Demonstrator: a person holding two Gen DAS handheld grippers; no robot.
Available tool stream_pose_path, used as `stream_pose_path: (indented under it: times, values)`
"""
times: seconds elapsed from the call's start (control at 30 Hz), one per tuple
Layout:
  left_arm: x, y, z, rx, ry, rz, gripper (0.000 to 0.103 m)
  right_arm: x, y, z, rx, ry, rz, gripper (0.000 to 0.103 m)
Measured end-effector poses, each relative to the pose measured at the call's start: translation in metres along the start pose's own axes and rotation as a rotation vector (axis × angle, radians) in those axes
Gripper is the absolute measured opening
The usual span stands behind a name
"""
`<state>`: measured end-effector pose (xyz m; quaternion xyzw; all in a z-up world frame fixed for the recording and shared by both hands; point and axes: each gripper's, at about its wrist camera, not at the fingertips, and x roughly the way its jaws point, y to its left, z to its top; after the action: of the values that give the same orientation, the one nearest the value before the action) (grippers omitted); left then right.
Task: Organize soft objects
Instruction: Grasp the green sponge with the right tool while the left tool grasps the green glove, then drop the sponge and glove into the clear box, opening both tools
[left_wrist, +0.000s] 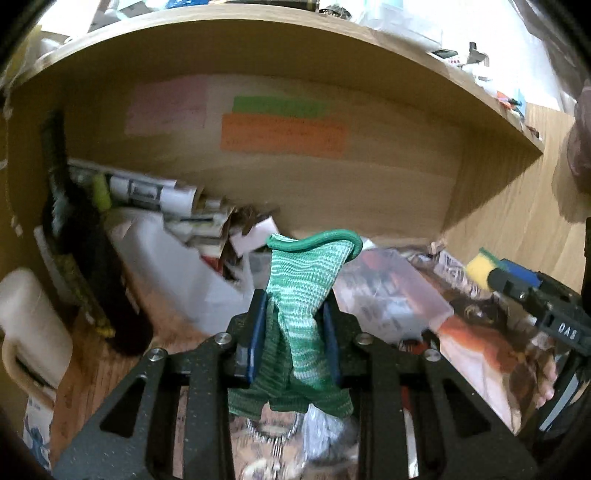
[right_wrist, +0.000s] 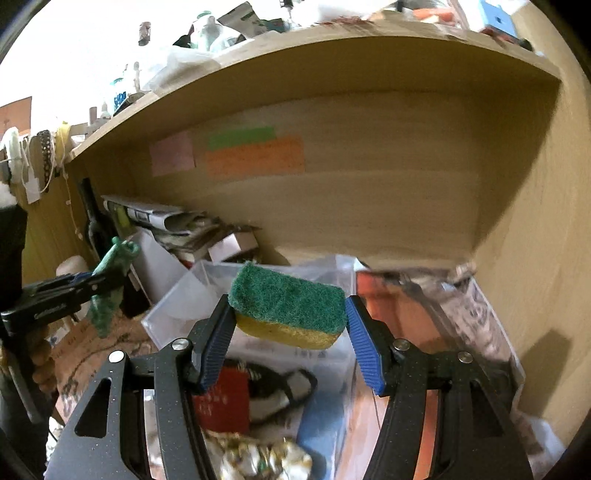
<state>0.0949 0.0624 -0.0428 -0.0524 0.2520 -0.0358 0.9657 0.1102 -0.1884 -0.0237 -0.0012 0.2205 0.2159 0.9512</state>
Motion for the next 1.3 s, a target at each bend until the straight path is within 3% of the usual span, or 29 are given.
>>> stream_pose_path:
  times: [0.33,0.83,0.93,1.03,1.3]
  values:
    - [0.069,-0.008,0.024,0.04,0.1,0.016,0.028,0.059,0.008,0.012,-0.039,0.087,0.01,0.057]
    - [0.164,-0.016,0.007,0.095,0.315,0.018,0.028,0.144,0.0,-0.009,-0.06,0.345,0.002,0.057]
    - [0.173,-0.019,0.002,0.107,0.339,0.027,0.035,0.147,0.0,-0.011,-0.065,0.358,-0.006,0.058]
    - [0.175,-0.019,0.002,0.102,0.34,0.027,0.051,0.148,-0.002,-0.012,-0.065,0.366,-0.008,0.066]
    - [0.132,-0.012,0.016,0.08,0.236,0.01,0.06,0.111,-0.001,0.005,-0.056,0.26,-0.004,0.075]
